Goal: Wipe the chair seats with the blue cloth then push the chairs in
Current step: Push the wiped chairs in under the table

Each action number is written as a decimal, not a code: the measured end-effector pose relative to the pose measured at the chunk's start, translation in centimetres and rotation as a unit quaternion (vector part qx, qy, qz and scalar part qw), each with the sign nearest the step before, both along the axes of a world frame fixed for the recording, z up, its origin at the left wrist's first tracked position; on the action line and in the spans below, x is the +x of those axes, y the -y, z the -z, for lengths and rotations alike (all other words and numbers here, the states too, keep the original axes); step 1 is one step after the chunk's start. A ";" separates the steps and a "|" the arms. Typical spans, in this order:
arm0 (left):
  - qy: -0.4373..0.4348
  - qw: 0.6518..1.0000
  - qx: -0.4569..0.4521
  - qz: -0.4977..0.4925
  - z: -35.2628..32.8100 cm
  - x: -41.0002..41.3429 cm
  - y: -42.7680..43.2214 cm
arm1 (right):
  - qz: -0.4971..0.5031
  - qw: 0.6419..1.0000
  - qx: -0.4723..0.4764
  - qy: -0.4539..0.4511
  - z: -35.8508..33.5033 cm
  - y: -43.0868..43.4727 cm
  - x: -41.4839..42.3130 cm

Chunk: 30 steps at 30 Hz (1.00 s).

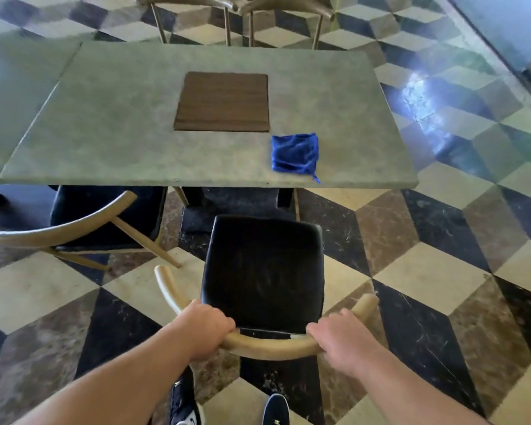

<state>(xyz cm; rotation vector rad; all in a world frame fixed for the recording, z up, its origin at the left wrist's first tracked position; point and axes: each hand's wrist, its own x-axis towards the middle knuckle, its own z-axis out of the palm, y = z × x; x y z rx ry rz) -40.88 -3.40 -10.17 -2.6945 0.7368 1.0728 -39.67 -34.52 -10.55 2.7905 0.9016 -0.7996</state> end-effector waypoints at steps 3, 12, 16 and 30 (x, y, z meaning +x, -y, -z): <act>0.013 1.000 0.006 0.003 -0.6 1.3 -3.5 | 0.005 1.000 0.009 -0.004 -0.4 -3.5 2.0; 0.054 0.998 0.009 0.009 -2.1 7.5 -12.4 | -0.002 1.000 -0.006 0.008 -1.5 -12.7 8.9; 0.054 0.998 0.009 -0.003 -1.7 10.5 -13.2 | -0.012 1.000 -0.012 0.012 -0.6 -13.6 12.9; 0.078 0.997 0.014 -0.008 2.6 20.3 -12.0 | -0.044 0.998 -0.037 0.016 1.8 -12.4 23.7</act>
